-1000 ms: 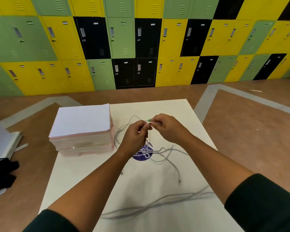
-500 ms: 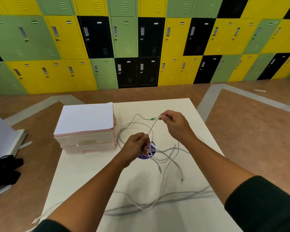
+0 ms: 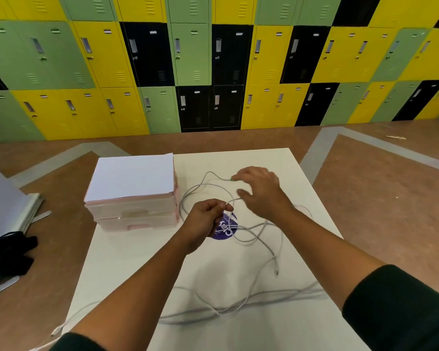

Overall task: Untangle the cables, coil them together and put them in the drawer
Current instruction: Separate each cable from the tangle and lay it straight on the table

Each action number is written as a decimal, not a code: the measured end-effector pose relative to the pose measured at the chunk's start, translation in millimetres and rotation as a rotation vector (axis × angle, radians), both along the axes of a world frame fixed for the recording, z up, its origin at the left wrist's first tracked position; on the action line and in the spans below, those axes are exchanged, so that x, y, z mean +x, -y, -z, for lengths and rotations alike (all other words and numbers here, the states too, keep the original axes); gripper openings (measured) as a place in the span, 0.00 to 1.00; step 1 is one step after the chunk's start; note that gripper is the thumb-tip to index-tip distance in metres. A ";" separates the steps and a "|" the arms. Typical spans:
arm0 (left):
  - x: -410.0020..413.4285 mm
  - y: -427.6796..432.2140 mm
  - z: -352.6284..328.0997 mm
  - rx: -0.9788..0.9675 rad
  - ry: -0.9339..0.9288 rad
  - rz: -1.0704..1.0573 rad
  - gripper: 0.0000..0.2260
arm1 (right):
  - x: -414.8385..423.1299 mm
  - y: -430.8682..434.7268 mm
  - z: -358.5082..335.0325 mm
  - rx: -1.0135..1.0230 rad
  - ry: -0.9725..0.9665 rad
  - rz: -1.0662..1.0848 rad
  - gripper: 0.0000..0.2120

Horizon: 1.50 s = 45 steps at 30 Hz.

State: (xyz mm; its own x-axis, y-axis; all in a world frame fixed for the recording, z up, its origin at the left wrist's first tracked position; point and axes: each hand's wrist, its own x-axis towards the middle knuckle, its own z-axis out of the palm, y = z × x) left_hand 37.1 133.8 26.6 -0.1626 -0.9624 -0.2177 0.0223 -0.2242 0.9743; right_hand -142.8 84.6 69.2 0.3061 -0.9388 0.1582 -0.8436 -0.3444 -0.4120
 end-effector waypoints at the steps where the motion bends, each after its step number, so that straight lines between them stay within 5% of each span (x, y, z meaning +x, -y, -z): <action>1: -1.1 -0.1 -1.5 0.000 -0.035 0.000 0.13 | 5.8 -2.2 -0.6 0.049 -0.011 -0.068 0.12; 5: 1.5 0.2 -3.7 0.059 -0.186 -0.026 0.12 | 20.8 -8.2 -7.2 0.295 0.227 -0.116 0.07; 10: 5.8 -5.9 -0.3 0.060 -0.156 -0.037 0.14 | 21.4 -1.4 -12.6 0.133 0.316 -0.041 0.07; 16: 8.1 -7.5 -10.4 0.065 -0.096 -0.010 0.14 | 16.8 1.9 0.1 0.207 0.256 0.082 0.09; 24: 18.6 -10.3 -3.6 -0.040 0.252 0.036 0.11 | 7.2 -4.7 7.1 0.277 0.187 0.099 0.08; 27: 19.2 -11.1 0.1 -0.060 0.288 0.031 0.10 | 8.6 -10.0 3.4 0.325 0.188 0.010 0.07; 31: 19.2 -10.6 4.2 -0.097 0.379 0.076 0.09 | 17.7 -14.4 -3.0 0.333 -0.052 -0.159 0.06; 45: 35.5 -10.7 -9.1 -0.307 0.785 0.077 0.07 | 25.7 -30.4 7.3 0.324 -0.170 -0.195 0.09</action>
